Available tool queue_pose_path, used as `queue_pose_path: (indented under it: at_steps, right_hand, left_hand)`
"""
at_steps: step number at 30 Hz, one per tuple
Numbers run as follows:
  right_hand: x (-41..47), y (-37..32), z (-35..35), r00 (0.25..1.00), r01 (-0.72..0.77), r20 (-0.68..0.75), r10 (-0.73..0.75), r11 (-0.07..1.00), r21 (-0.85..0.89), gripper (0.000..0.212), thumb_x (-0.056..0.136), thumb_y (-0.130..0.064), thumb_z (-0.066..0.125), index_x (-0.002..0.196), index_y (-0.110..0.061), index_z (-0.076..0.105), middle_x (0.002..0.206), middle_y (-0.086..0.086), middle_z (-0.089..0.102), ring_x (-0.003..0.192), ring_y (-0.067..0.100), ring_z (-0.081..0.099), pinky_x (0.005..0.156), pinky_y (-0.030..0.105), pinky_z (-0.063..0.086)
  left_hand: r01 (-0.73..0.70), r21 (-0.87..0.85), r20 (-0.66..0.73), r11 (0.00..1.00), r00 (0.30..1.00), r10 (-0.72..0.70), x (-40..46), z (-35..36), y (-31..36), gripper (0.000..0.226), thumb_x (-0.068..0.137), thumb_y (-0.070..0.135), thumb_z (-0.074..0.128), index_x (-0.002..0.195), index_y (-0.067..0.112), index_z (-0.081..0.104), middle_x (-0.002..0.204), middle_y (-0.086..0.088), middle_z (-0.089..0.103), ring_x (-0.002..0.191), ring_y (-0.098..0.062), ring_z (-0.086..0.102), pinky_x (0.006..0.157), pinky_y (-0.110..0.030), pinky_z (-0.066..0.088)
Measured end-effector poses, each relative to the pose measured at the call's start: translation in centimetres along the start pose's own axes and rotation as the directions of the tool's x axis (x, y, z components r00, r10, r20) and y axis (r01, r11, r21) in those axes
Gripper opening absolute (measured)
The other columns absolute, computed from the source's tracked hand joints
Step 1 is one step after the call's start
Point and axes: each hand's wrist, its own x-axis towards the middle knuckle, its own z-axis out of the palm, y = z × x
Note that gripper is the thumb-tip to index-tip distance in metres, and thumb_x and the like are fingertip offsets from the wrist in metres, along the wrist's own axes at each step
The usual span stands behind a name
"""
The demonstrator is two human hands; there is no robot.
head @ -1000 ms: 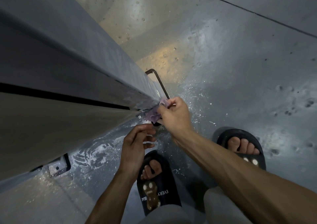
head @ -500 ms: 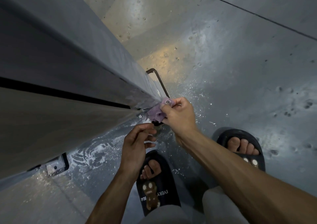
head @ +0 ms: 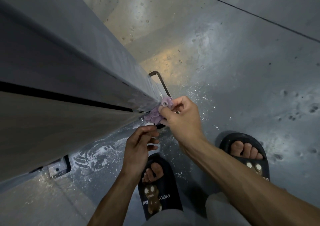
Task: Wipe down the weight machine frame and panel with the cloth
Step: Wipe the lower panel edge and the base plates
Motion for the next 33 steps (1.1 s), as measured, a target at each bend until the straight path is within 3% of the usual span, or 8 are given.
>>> queue_pose_path:
  at_steps: [6,10,13,18,22,25,30,33]
  right_hand:
    - [-0.4,-1.1,-0.4,1.000,0.012,0.011,-0.011,0.999,-0.042,0.023,0.080,-0.017,0.083,0.081,-0.018,0.060,0.085,0.010,0.072,0.074,0.032,0.076,0.069,0.053,0.064]
    - [-1.4,-2.2,-0.8,0.999,-0.027,0.039,0.027,1.000,-0.016,0.021,0.086,-0.008,0.079,0.082,-0.010,0.058,0.077,0.009,0.073,0.058,0.025,0.074,0.058,0.041,0.061]
    - [-2.7,-1.9,-0.4,0.983,-0.123,0.138,0.120,0.992,0.010,0.017,0.088,-0.003,0.075,0.087,-0.004,0.059,0.068,0.009,0.074,0.053,0.017,0.070,0.048,0.029,0.053]
    - [-3.4,-1.3,1.4,0.964,-0.199,0.189,0.186,0.979,0.054,0.021,0.089,0.001,0.072,0.081,-0.011,0.057,0.071,0.008,0.071,0.049,0.013,0.065,0.046,0.022,0.049]
    - [-3.6,-1.0,2.9,0.926,-0.293,0.266,0.267,0.954,0.060,0.021,0.091,-0.003,0.073,0.084,-0.014,0.057,0.059,-0.007,0.068,0.047,0.008,0.063,0.046,0.023,0.049]
    - [-3.4,-1.2,3.1,0.932,-0.319,0.219,0.289,0.940,0.119,0.018,0.091,-0.002,0.072,0.086,-0.011,0.057,0.059,-0.006,0.066,0.044,0.006,0.061,0.043,0.021,0.049]
    - [-2.5,-1.3,0.3,0.952,-0.305,0.068,0.299,0.903,0.301,0.014,0.094,0.000,0.066,0.090,-0.008,0.056,0.074,0.005,0.075,0.057,0.012,0.066,0.048,0.021,0.052]
    - [-3.3,-1.0,-1.0,0.947,-0.322,0.086,0.310,0.909,0.263,0.010,0.095,0.000,0.063,0.090,-0.006,0.056,0.074,0.002,0.073,0.058,0.010,0.065,0.049,0.020,0.051]
  left_hand:
    - [0.003,0.008,-0.003,1.000,1.000,-0.003,-0.2,0.2,0.3,0.027,0.101,-0.003,0.048,0.109,0.004,0.072,0.093,-0.008,0.075,0.080,-0.023,0.068,0.066,-0.026,0.056]
    - [0.012,-0.020,-0.026,1.000,1.000,-0.013,-0.2,-0.1,0.5,0.025,0.101,-0.002,0.047,0.110,0.001,0.070,0.093,-0.009,0.076,0.081,-0.023,0.069,0.069,-0.030,0.057]
    - [0.020,-0.060,-0.062,0.998,0.998,-0.024,-0.5,-0.1,0.7,0.025,0.106,0.006,0.046,0.106,0.005,0.071,0.088,-0.005,0.077,0.076,-0.019,0.070,0.066,-0.028,0.057]
    - [0.051,-0.105,-0.123,0.993,0.990,-0.064,-0.8,-0.1,0.9,0.032,0.106,0.002,0.042,0.096,0.011,0.071,0.079,-0.001,0.076,0.074,-0.019,0.069,0.069,-0.032,0.057]
    - [0.068,-0.095,-0.151,0.993,0.985,-0.082,-1.3,-0.2,0.8,0.039,0.105,-0.003,0.039,0.087,0.017,0.069,0.071,0.006,0.075,0.069,-0.012,0.068,0.068,-0.031,0.055]
    - [0.076,-0.098,-0.143,0.992,0.986,-0.090,-1.3,-0.1,0.9,0.033,0.104,0.000,0.043,0.091,0.012,0.070,0.074,0.001,0.075,0.069,-0.015,0.069,0.072,-0.035,0.055]
    - [0.049,-0.059,-0.078,0.997,0.996,-0.053,-1.0,-0.5,0.4,0.027,0.101,-0.003,0.047,0.101,0.004,0.073,0.087,-0.010,0.075,0.078,-0.024,0.067,0.071,-0.033,0.054]
    - [0.054,-0.064,-0.080,0.996,0.995,-0.059,-1.1,-0.4,0.2,0.024,0.103,0.000,0.049,0.101,0.005,0.072,0.089,-0.009,0.076,0.078,-0.024,0.068,0.071,-0.033,0.055]
